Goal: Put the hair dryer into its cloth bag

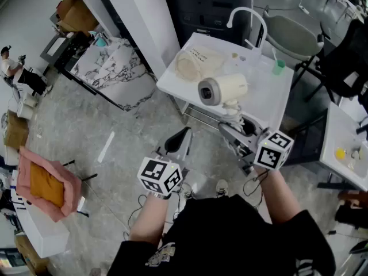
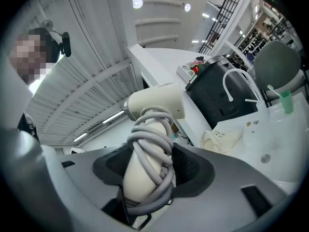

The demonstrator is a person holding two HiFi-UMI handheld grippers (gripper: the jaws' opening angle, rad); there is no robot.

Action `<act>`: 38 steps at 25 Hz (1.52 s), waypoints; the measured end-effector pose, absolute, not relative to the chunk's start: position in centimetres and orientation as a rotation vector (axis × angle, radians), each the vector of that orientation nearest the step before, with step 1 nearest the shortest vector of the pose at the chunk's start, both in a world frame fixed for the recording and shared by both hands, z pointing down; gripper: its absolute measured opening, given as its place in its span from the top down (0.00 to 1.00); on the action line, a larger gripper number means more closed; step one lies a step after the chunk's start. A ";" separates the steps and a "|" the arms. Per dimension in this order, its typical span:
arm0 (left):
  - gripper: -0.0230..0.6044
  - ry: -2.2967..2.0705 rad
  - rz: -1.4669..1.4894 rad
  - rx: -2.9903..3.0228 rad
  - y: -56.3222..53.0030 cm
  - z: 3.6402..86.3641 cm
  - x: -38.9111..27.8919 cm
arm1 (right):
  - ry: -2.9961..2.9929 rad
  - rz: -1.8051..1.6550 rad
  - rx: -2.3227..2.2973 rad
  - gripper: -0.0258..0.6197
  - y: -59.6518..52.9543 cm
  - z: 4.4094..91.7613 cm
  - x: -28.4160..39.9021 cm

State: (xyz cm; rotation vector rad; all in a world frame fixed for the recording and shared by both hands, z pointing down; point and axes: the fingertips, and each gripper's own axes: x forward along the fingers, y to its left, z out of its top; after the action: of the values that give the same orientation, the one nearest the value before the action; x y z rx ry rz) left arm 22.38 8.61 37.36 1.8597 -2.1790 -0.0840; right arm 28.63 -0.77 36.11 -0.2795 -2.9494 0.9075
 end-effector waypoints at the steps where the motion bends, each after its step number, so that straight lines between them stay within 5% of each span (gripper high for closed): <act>1: 0.95 -2.178 -0.084 1.860 8.6 37.4 22.4 | -2.949 0.907 -0.279 0.58 -0.8 36.2 28.7; 15: 0.95 -2.205 -0.053 1.834 8.1 37.8 22.8 | -2.939 0.901 -0.304 0.58 -1.8 36.9 29.2; 24: 0.77 -2.250 -0.038 1.769 7.0 38.4 23.1 | -2.912 0.900 -0.306 0.58 -4.3 38.0 29.9; 38: 0.72 -2.308 -0.026 1.723 5.8 38.0 21.9 | -2.915 0.886 -0.317 0.58 -6.9 38.0 29.5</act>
State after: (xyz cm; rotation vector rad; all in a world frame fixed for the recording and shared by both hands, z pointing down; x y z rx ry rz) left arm 21.90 5.79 37.95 1.7228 -2.3079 -0.0255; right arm 29.47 -6.86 38.01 -0.3168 -2.9146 0.8856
